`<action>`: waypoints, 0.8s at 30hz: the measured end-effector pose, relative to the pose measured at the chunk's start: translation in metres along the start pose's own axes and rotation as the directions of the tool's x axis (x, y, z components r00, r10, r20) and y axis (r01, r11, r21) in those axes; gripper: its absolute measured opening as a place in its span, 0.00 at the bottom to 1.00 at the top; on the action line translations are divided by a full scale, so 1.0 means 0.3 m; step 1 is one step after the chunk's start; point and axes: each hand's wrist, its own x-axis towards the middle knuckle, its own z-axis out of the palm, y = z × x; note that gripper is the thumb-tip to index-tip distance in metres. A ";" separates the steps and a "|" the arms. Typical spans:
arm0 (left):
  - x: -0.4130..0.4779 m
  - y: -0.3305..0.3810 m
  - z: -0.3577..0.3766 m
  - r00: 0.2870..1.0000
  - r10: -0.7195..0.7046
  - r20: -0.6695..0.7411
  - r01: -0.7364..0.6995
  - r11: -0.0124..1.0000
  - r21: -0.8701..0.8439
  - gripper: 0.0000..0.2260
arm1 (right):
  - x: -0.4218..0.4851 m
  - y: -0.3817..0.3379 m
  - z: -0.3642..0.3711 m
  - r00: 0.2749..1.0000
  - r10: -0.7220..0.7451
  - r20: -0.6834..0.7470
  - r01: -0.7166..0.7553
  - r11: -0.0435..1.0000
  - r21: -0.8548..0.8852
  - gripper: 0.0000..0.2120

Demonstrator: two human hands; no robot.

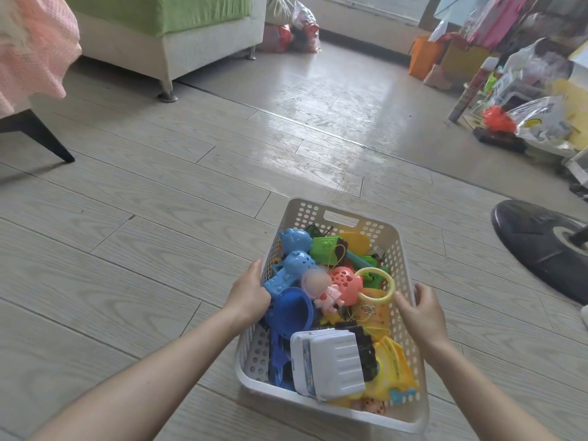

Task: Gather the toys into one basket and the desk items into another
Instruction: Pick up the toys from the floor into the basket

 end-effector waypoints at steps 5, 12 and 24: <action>-0.012 0.004 -0.013 1.000 0.005 -0.015 -0.006 0.998 -0.060 0.23 | -0.002 -0.017 -0.015 0.976 0.170 0.136 -0.194 0.963 0.188 0.09; -0.040 -0.035 -0.182 0.991 -0.038 -0.129 0.033 0.998 -0.044 0.21 | -0.035 -0.151 0.069 0.977 0.084 0.194 -0.116 0.981 0.156 0.09; -0.162 0.090 -0.699 0.919 -0.182 -0.350 0.086 0.958 -0.272 0.21 | -0.091 -0.719 0.221 0.871 -0.183 0.456 0.130 0.981 0.145 0.11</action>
